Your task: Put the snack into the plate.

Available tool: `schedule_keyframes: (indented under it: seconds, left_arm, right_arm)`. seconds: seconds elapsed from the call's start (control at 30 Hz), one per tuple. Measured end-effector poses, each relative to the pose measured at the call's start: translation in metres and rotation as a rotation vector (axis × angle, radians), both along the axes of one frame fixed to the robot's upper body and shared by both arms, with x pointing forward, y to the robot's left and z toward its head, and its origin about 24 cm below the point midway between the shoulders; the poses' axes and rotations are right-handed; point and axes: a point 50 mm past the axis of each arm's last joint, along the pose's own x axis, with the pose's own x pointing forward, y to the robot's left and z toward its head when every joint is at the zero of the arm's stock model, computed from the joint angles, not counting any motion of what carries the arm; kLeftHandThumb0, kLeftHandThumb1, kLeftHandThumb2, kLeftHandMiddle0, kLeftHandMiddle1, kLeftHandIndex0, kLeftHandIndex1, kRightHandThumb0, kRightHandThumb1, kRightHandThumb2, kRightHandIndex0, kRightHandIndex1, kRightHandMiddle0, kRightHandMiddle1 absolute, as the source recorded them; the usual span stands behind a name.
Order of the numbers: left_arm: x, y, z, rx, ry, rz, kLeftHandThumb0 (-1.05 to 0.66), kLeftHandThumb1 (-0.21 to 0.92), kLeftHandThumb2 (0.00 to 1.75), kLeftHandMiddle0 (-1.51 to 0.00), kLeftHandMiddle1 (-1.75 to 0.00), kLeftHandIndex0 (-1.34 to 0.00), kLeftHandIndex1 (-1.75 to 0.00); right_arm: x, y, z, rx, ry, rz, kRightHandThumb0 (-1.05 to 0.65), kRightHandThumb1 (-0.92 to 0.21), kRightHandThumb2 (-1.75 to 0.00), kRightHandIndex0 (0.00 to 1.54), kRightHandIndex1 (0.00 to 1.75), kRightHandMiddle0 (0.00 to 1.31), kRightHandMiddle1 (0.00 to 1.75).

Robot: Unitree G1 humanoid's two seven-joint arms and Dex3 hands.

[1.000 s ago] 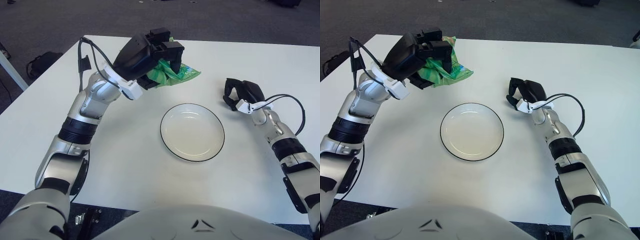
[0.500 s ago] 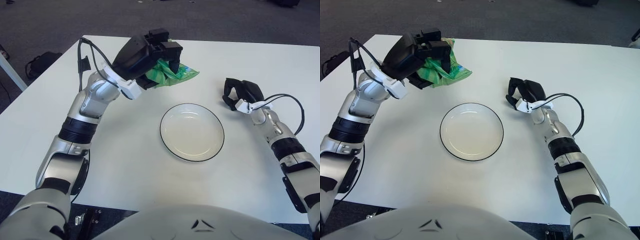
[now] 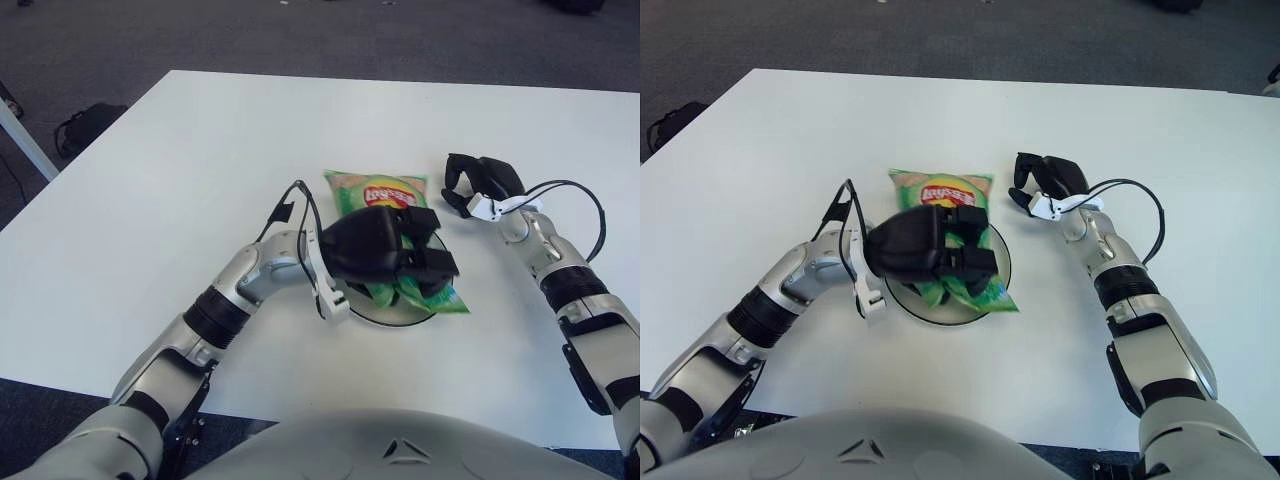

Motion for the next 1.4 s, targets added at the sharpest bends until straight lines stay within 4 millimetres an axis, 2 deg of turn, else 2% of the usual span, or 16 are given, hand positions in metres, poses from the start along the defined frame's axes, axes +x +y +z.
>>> schedule_keyframes:
  seconds: [0.1, 0.33, 0.47, 0.6, 0.63, 0.7, 0.73, 0.83, 0.93, 1.03, 1.17, 1.27, 1.4]
  left_arm:
    - [0.004, 0.004, -0.001, -0.013, -0.001, 0.016, 0.00, 0.43, 1.16, -0.51, -1.75, -0.37, -1.65]
    - [0.016, 0.021, 0.001, 0.017, -0.093, 0.072, -0.01, 0.58, 0.97, -0.42, -1.75, -0.31, -1.60]
    - [0.022, 0.026, 0.009, 0.004, -0.147, 0.099, -0.01, 0.72, 0.78, -0.34, -1.75, -0.21, -1.60]
    - [0.023, 0.027, 0.015, -0.025, -0.156, 0.123, -0.01, 0.86, 0.62, -0.25, -1.72, -0.09, -1.68]
    - [0.022, 0.026, 0.016, -0.030, -0.159, 0.127, -0.17, 0.79, 0.69, -0.19, -1.54, -0.06, -1.52]
    - [0.018, 0.027, 0.019, -0.033, -0.159, 0.137, -0.33, 0.72, 0.81, -0.13, -1.30, -0.03, -1.35]
    - [0.016, 0.027, 0.020, -0.033, -0.150, 0.143, -0.48, 0.79, 0.84, -0.09, -1.12, -0.02, -1.21]
    - [0.012, 0.027, 0.024, 0.001, -0.106, 0.156, -0.65, 0.88, 0.88, -0.06, -0.85, -0.01, -1.00]
    - [0.013, 0.031, 0.026, 0.084, -0.050, 0.186, -0.68, 0.91, 0.91, -0.02, -0.67, 0.00, -0.79]
    - [0.013, 0.036, 0.028, 0.147, -0.042, 0.204, -0.67, 0.92, 0.92, -0.01, -0.53, 0.00, -0.66]
    - [0.012, 0.042, 0.031, 0.167, -0.045, 0.204, -0.66, 0.92, 0.92, 0.00, -0.44, 0.00, -0.58]
    - [0.013, 0.047, 0.034, 0.190, -0.050, 0.178, -0.69, 0.92, 0.92, 0.00, -0.27, 0.00, -0.37]
    - [0.013, 0.052, 0.038, 0.225, -0.094, 0.143, -0.73, 0.92, 0.88, 0.00, -0.09, 0.00, -0.18]
  right_arm:
    - [0.000, 0.001, -0.001, -0.012, 0.003, 0.005, -0.47, -0.34, -1.28, 1.18, 1.75, 0.59, 1.75]
    - [0.001, 0.004, -0.002, -0.012, 0.004, 0.014, -0.47, -0.35, -1.27, 1.19, 1.75, 0.58, 1.75]
    - [0.001, 0.005, -0.003, -0.006, 0.002, 0.015, -0.47, -0.35, -1.27, 1.19, 1.75, 0.58, 1.75]
    - [0.004, 0.005, -0.004, -0.006, 0.007, 0.014, -0.47, -0.34, -1.28, 1.18, 1.75, 0.59, 1.75]
    - [0.005, 0.006, -0.003, -0.007, 0.008, 0.013, -0.47, -0.34, -1.28, 1.18, 1.75, 0.59, 1.75]
    - [0.007, 0.006, -0.004, -0.020, 0.007, 0.013, -0.48, -0.34, -1.29, 1.18, 1.75, 0.59, 1.75]
    - [0.008, 0.007, -0.004, -0.029, 0.003, 0.013, -0.48, -0.32, -1.30, 1.18, 1.75, 0.61, 1.75]
    - [0.010, 0.008, -0.004, -0.059, -0.012, 0.017, -0.49, -0.30, -1.33, 1.19, 1.75, 0.62, 1.75]
    - [0.012, 0.007, -0.004, -0.081, -0.014, 0.013, -0.49, -0.31, -1.32, 1.17, 1.75, 0.62, 1.75]
    - [0.013, 0.005, -0.005, -0.088, -0.012, 0.002, -0.48, -0.32, -1.31, 1.16, 1.75, 0.61, 1.75]
    - [0.014, 0.003, -0.005, -0.090, -0.017, -0.011, -0.48, -0.32, -1.31, 1.15, 1.75, 0.61, 1.75]
    - [0.014, 0.003, -0.004, -0.084, -0.020, -0.016, -0.48, -0.32, -1.31, 1.14, 1.75, 0.61, 1.75]
    - [0.012, 0.001, -0.003, -0.070, -0.031, -0.018, -0.49, -0.31, -1.32, 1.15, 1.75, 0.62, 1.75]
